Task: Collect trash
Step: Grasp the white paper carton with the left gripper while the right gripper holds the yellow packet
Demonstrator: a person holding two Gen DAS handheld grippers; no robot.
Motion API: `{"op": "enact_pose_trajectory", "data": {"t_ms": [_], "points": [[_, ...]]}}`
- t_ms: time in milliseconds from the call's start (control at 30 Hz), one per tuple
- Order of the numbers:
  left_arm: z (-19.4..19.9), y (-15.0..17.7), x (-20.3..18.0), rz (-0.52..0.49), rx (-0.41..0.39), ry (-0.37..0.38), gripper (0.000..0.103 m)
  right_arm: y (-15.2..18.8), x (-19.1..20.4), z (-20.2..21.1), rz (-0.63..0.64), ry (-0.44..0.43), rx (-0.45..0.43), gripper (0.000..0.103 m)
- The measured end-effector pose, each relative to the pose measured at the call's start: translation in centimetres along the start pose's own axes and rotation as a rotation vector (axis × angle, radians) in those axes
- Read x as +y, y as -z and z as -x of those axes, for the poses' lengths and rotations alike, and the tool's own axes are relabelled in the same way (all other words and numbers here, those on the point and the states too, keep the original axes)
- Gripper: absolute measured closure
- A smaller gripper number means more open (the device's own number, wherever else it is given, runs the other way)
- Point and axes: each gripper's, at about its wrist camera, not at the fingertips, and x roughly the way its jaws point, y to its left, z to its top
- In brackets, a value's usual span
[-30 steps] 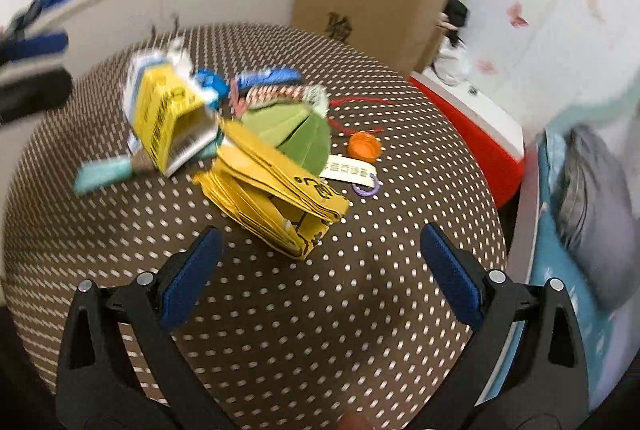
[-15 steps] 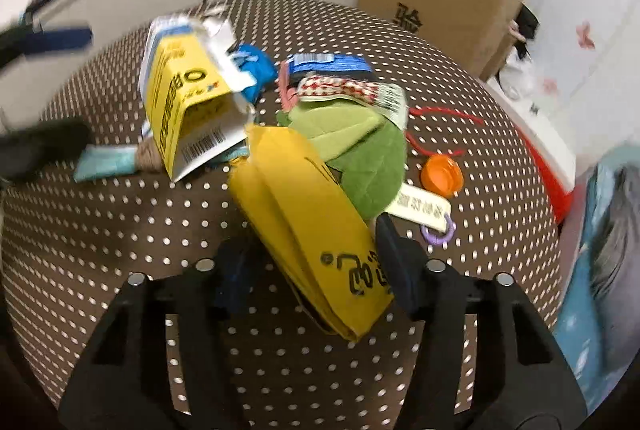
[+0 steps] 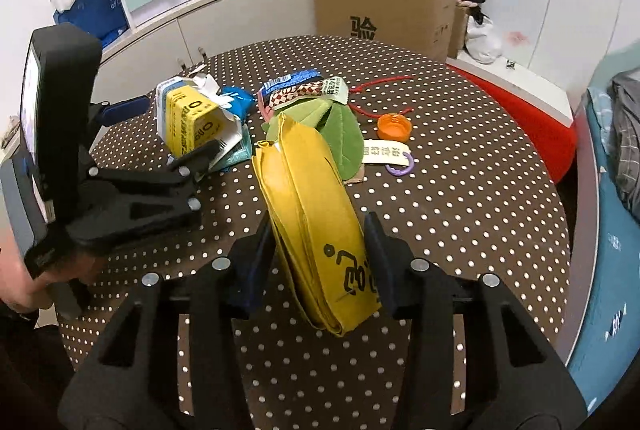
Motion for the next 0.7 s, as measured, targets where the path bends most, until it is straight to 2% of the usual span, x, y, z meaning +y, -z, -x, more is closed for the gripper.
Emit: {"op": "enact_pose_trajectory", "data": {"t_ms": [167,367,533,567,600,633,700], "points": [[-0.3,0.9,2.2,0.055,0.042,0.062,0.045,0.4,-0.1,0.5,-0.036,-0.002,-0.015,0.059],[0.8,2.2,5.5,0.115,0.013,0.116,0.071,1.4,0.0,1.3,-0.087,-0.020,-0.024,0.059],[0.8,3.0,6.8,0.127,0.019,0.130,0.070,2.0,0.3,2.0,-0.095,-0.016,-0.024,0.059],[0.6,3.1,6.9,0.118,0.027,0.120,0.067,2.0,0.3,2.0,-0.096,-0.016,-0.023,0.059],[0.3,3.2,6.9,0.113,0.040,0.116,0.055,2.1,0.4,2.1,-0.096,-0.015,-0.022,0.059],[0.1,3.2,7.1,0.120,0.046,0.127,0.050,2.1,0.6,2.1,-0.096,-0.014,-0.022,0.059],[-0.2,3.1,7.5,0.128,0.043,0.139,0.051,2.2,0.7,2.2,-0.098,-0.011,-0.024,0.059]]}}
